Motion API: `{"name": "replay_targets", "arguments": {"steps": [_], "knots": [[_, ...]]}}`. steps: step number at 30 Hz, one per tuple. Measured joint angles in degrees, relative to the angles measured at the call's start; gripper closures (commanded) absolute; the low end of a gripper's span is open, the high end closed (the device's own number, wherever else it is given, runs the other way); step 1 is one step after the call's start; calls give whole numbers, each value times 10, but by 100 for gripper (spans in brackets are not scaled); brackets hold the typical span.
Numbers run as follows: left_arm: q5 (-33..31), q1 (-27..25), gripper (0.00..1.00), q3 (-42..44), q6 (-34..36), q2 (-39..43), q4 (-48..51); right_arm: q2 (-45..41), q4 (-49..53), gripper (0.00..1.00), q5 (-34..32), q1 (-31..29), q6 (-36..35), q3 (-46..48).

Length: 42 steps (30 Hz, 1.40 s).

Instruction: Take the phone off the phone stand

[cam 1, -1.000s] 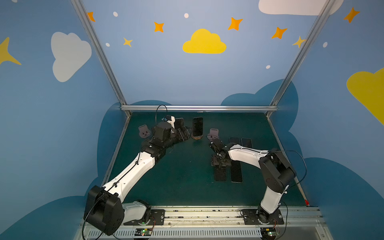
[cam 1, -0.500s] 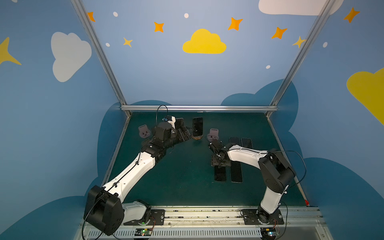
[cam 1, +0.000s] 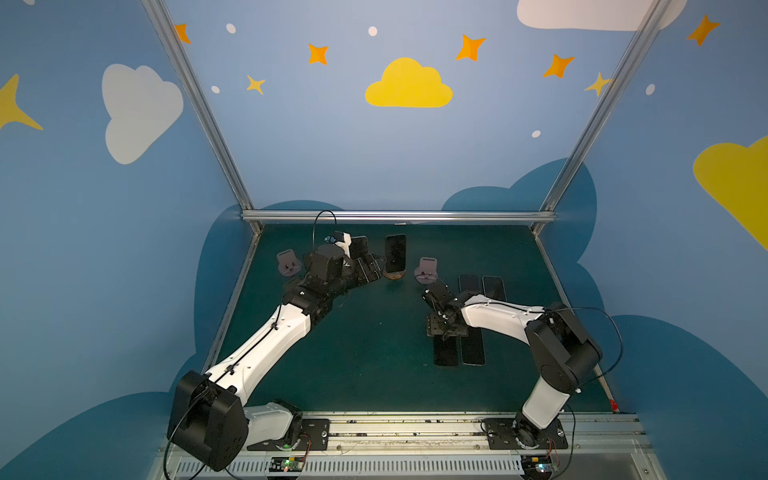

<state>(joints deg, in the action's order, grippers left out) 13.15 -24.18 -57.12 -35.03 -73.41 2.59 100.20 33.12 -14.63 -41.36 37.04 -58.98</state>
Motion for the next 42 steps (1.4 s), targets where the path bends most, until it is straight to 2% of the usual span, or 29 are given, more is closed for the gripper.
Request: {"name": "replay_targets", "arguments": {"steps": [7, 13, 18, 24, 29, 35, 42], "knots": [[-8, -1, 0, 0, 8, 0, 7, -6, 60, 14, -9, 0, -15, -31], [-24, -2, 0, -2, 8, 0, 15, -58, 104, 13, -32, 0, -20, -89], [-70, -3, 0, -27, 7, -7, 55, -78, 101, 12, -60, 8, -50, -156], [-134, -2, 0, -34, 5, 0, 77, -13, 90, 10, -74, 28, -65, -252], [-169, 0, 0, -21, 3, 13, 76, 64, 79, 9, -56, 56, -64, -305], [-177, 11, 0, -21, 0, 13, 75, 143, 66, 8, -20, 88, -62, -370], [-155, 32, 0, -21, -21, 9, 75, 169, 50, 8, 11, 104, -58, -394]]}}
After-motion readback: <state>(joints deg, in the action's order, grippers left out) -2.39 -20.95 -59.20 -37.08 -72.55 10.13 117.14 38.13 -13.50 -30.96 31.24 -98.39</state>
